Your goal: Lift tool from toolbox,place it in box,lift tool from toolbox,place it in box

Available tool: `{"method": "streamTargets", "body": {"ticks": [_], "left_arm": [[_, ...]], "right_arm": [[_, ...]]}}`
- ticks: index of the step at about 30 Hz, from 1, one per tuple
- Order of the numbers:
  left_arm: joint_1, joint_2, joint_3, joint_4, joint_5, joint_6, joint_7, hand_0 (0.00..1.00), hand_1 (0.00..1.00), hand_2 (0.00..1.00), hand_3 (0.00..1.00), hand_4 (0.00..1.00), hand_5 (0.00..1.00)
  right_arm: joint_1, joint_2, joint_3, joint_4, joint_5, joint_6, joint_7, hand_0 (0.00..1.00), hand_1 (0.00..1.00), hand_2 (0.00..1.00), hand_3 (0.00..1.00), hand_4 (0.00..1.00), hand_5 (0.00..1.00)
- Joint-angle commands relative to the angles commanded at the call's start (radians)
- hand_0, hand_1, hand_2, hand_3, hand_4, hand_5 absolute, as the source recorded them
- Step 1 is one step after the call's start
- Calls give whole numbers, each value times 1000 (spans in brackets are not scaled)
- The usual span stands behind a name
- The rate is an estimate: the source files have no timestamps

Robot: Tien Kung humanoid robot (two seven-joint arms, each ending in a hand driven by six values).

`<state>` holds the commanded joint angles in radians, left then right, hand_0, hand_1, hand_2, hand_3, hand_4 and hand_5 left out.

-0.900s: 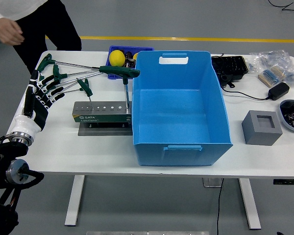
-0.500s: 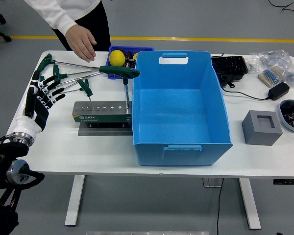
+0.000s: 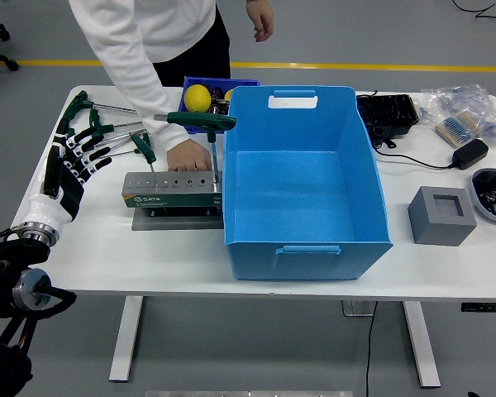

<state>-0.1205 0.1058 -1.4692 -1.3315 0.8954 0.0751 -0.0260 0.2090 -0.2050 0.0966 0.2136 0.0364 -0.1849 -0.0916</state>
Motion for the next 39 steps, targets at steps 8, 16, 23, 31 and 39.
{"method": "streamTargets", "body": {"ticks": [8,16,23,31,39], "left_arm": [[-3,1,-7,-3,5,4,-5,699,709,779,748,933,868],[-16,10,-9,-11,63,13,-16,703,714,782,756,941,833],[-54,35,-2,-56,282,66,-49,733,757,815,789,981,763],[-158,93,79,-134,614,80,-82,856,871,903,852,998,608],[-312,146,250,-109,952,-17,-17,938,937,957,905,998,510]], "right_arm": [[0,-1,2,-1,-2,1,-1,703,694,737,599,831,719],[2,-1,-2,-1,4,1,1,704,694,737,599,831,719],[3,-2,1,-1,-2,0,0,704,694,736,600,831,719],[3,-2,5,-1,-8,0,-3,705,693,737,599,831,719],[5,-2,8,-1,-10,-1,-4,704,694,736,599,832,721]]}}
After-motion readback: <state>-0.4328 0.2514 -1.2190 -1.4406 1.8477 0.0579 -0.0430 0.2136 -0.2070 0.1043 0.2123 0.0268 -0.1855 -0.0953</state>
